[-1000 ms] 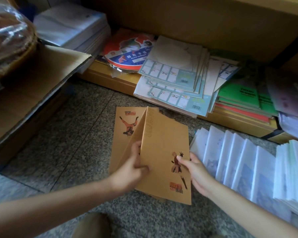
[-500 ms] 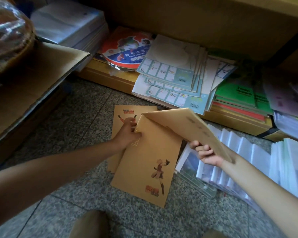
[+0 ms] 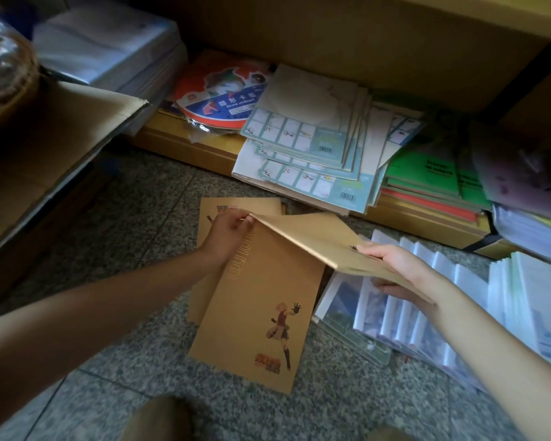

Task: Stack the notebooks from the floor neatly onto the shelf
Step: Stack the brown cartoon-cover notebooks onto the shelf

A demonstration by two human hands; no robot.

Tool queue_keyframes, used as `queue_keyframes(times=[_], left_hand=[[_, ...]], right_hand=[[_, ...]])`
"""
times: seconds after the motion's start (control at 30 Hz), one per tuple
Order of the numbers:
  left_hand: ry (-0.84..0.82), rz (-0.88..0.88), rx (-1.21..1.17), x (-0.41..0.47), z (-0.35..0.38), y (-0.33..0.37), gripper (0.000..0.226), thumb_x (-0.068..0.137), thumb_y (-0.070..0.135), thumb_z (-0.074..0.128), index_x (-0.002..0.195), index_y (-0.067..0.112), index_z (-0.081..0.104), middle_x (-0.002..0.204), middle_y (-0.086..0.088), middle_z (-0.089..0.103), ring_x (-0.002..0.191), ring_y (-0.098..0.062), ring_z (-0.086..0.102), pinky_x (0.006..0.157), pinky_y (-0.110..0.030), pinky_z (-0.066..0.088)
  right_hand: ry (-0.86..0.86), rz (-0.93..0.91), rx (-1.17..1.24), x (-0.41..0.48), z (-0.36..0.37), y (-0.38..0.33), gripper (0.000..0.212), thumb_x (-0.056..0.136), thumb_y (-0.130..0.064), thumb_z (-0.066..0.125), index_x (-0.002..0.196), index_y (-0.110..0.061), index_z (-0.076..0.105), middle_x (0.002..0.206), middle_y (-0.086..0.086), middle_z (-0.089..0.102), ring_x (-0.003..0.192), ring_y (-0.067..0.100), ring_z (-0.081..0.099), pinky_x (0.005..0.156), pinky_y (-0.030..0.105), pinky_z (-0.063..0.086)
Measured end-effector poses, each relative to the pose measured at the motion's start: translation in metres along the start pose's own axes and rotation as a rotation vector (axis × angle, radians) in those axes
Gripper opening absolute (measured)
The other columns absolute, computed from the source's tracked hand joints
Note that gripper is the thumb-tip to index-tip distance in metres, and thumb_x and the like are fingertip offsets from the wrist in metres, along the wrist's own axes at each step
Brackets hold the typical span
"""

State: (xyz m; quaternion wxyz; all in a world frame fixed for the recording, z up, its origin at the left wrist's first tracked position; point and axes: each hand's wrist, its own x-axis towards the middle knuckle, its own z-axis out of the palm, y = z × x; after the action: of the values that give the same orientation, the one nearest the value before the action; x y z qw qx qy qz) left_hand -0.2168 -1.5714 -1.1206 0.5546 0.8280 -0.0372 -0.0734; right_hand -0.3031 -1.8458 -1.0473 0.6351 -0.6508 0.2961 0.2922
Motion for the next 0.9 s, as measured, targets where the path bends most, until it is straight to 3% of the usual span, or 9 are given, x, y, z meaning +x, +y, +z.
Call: queue_keyframes(times=[0.1, 0.17, 0.27, 0.33, 0.47, 0.57, 0.63, 0.8, 0.9], left_hand=[[0.020, -0.008, -0.016, -0.002, -0.001, 0.000, 0.018, 0.093, 0.002, 0.051, 0.099, -0.003, 0.067, 0.084, -0.002, 0.060, 0.073, 0.004, 0.056, 0.071, -0.017, 0.043], [0.027, -0.039, -0.061, -0.004, -0.002, 0.003, 0.018, 0.093, 0.001, 0.051, 0.101, -0.001, 0.067, 0.082, 0.001, 0.060, 0.069, 0.011, 0.056, 0.068, -0.008, 0.043], [-0.007, -0.093, -0.150, -0.009, -0.006, 0.008, 0.018, 0.093, 0.004, 0.052, 0.101, -0.001, 0.066, 0.084, -0.002, 0.063, 0.077, -0.004, 0.058, 0.071, -0.015, 0.046], [-0.025, -0.137, -0.226, -0.013, -0.013, 0.012, 0.012, 0.092, 0.005, 0.054, 0.093, 0.006, 0.067, 0.074, 0.003, 0.068, 0.068, -0.004, 0.061, 0.065, -0.018, 0.048], [-0.042, -0.131, -0.238, -0.020, -0.023, 0.025, 0.023, 0.089, -0.002, 0.055, 0.081, 0.019, 0.060, 0.053, 0.015, 0.065, 0.044, 0.004, 0.054, 0.042, -0.010, 0.039], [-0.005, -0.133, -0.223, -0.024, -0.031, 0.028, 0.028, 0.087, -0.006, 0.054, 0.080, 0.020, 0.061, 0.059, 0.015, 0.068, 0.052, -0.003, 0.056, 0.044, -0.015, 0.039], [0.011, -0.131, -0.220, -0.029, -0.036, 0.032, 0.030, 0.087, -0.007, 0.052, 0.077, 0.020, 0.061, 0.067, 0.011, 0.068, 0.057, -0.013, 0.054, 0.045, -0.019, 0.037], [-0.062, -0.032, -0.233, -0.041, -0.047, 0.063, 0.019, 0.088, -0.001, 0.057, 0.079, 0.016, 0.060, 0.088, -0.020, 0.065, 0.064, -0.021, 0.048, 0.048, -0.021, 0.038], [-0.058, 0.014, -0.284, -0.046, -0.050, 0.078, 0.018, 0.088, 0.002, 0.059, 0.082, 0.019, 0.061, 0.078, -0.008, 0.067, 0.060, -0.010, 0.052, 0.047, -0.020, 0.040]], right_hand=[[-0.024, -0.100, -0.101, -0.002, 0.001, -0.007, 0.024, 0.097, -0.019, 0.046, 0.117, -0.015, 0.058, 0.097, -0.002, 0.067, 0.070, 0.006, 0.065, 0.055, 0.017, 0.052], [0.000, -0.137, -0.138, -0.005, 0.003, -0.006, 0.022, 0.097, -0.017, 0.046, 0.116, -0.017, 0.057, 0.099, -0.005, 0.066, 0.085, 0.009, 0.062, 0.072, 0.024, 0.051], [-0.040, -0.154, -0.105, -0.003, 0.002, 0.005, 0.023, 0.097, -0.016, 0.045, 0.115, -0.024, 0.057, 0.092, -0.007, 0.070, 0.079, 0.010, 0.067, 0.068, 0.020, 0.052], [-0.053, -0.173, -0.038, -0.005, 0.005, 0.012, 0.024, 0.097, -0.015, 0.044, 0.116, -0.025, 0.056, 0.089, -0.005, 0.072, 0.074, 0.010, 0.069, 0.064, 0.021, 0.054], [-0.089, -0.269, 0.069, -0.006, 0.011, 0.027, 0.038, 0.092, -0.018, 0.050, 0.129, -0.025, 0.049, 0.115, 0.004, 0.068, 0.100, 0.021, 0.067, 0.085, 0.036, 0.054], [-0.154, -0.256, 0.142, -0.011, 0.024, 0.039, 0.034, 0.094, -0.008, 0.047, 0.124, -0.024, 0.048, 0.115, 0.007, 0.068, 0.099, 0.024, 0.067, 0.076, 0.034, 0.057], [-0.184, -0.233, 0.127, -0.012, 0.030, 0.049, 0.039, 0.091, -0.003, 0.050, 0.124, -0.023, 0.047, 0.116, 0.006, 0.067, 0.103, 0.022, 0.066, 0.080, 0.034, 0.056], [-0.206, -0.143, 0.111, -0.015, 0.035, 0.069, 0.043, 0.090, 0.003, 0.052, 0.126, -0.020, 0.047, 0.121, 0.008, 0.065, 0.110, 0.024, 0.062, 0.087, 0.037, 0.055], [-0.221, -0.138, 0.147, -0.018, 0.034, 0.073, 0.044, 0.088, 0.002, 0.055, 0.125, -0.020, 0.049, 0.119, 0.007, 0.066, 0.112, 0.021, 0.062, 0.093, 0.036, 0.051]])
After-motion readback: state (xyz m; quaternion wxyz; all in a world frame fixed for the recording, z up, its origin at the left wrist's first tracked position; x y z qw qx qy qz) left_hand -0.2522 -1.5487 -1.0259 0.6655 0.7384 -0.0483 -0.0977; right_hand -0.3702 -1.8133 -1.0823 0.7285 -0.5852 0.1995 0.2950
